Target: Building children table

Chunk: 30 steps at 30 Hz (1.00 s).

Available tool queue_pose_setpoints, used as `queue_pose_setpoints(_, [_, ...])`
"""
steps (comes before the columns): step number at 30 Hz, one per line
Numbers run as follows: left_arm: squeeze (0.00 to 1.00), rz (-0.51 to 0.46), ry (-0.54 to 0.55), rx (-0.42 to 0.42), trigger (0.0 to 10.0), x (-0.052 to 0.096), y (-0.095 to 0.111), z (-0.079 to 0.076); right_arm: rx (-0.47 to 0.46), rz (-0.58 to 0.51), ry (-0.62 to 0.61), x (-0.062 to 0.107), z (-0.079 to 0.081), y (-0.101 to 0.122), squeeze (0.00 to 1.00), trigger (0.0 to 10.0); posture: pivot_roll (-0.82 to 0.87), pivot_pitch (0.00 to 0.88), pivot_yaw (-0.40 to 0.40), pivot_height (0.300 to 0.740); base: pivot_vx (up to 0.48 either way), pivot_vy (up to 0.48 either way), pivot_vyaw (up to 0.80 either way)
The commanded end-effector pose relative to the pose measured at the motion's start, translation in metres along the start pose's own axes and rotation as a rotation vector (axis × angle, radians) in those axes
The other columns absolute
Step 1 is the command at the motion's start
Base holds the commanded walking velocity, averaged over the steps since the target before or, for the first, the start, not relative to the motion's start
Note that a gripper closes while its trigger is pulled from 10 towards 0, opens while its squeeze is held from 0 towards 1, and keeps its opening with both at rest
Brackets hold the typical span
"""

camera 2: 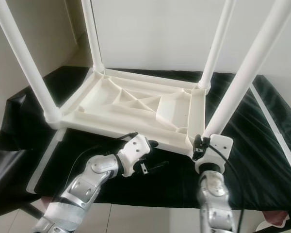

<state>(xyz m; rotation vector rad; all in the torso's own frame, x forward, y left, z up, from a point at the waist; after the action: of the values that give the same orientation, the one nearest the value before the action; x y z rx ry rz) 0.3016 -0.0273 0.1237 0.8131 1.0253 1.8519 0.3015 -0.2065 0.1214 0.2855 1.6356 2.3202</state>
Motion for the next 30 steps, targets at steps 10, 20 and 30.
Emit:
queue_pose_setpoints(10, [0.0,0.008,0.062,0.008,10.0,0.004,0.001,0.006,-0.065,0.059,0.001,0.009,0.009,-0.012,1.0,10.0,-0.05,0.0,0.004,0.74,0.0,0.0,0.0])
queue_pose_setpoints(20, [0.0,0.007,0.072,-0.008,10.0,0.004,0.002,0.004,-0.042,-0.001,0.108,0.009,0.009,0.005,1.0,10.0,-0.04,0.0,-0.014,0.74,0.0,0.0,0.0])
queue_pose_setpoints(30, [0.0,-0.026,0.032,-0.064,10.0,0.005,0.009,-0.007,0.028,0.051,0.395,0.002,0.01,0.011,0.0,10.0,-0.03,0.0,-0.037,0.74,0.0,0.0,0.0])
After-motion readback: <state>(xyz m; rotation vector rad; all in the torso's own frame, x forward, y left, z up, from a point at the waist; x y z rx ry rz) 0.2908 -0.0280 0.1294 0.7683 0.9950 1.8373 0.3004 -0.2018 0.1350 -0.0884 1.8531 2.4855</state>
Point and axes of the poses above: a point about 5 cm out from each wrist's last joint towards the gripper, its own x axis pointing back from the gripper into the wrist, its own y axis along the axis of the wrist's last joint, z = x × y, the point moved 5 cm from there along -x, pointing out of the wrist towards the gripper, and after that the axes turned 13 degrees about -x, right-handed, at the moved point
